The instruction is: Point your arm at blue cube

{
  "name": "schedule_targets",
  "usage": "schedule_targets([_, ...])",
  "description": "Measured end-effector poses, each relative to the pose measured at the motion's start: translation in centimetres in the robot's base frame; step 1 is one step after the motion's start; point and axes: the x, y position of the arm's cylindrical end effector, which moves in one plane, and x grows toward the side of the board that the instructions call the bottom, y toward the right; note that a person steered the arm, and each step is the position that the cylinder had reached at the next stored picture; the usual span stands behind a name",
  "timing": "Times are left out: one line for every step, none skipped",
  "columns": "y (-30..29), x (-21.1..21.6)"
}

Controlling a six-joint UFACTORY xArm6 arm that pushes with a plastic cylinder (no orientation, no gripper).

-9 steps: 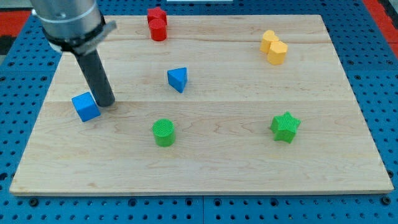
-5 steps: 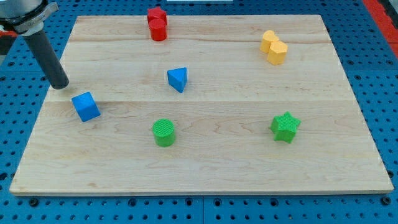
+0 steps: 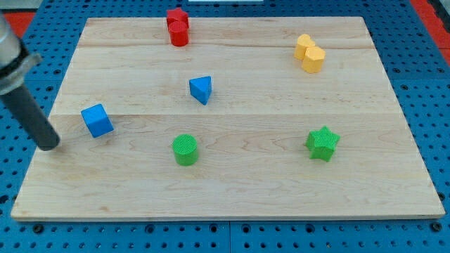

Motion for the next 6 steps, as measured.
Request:
schedule_targets([-0.9,-1.3])
schedule_targets([2.9,-1.5])
schedule_targets([3.8,-1.5])
schedule_targets([3.8,-2.3])
schedule_targets([3.8,-5.6])
schedule_targets([4.2,-7.5])
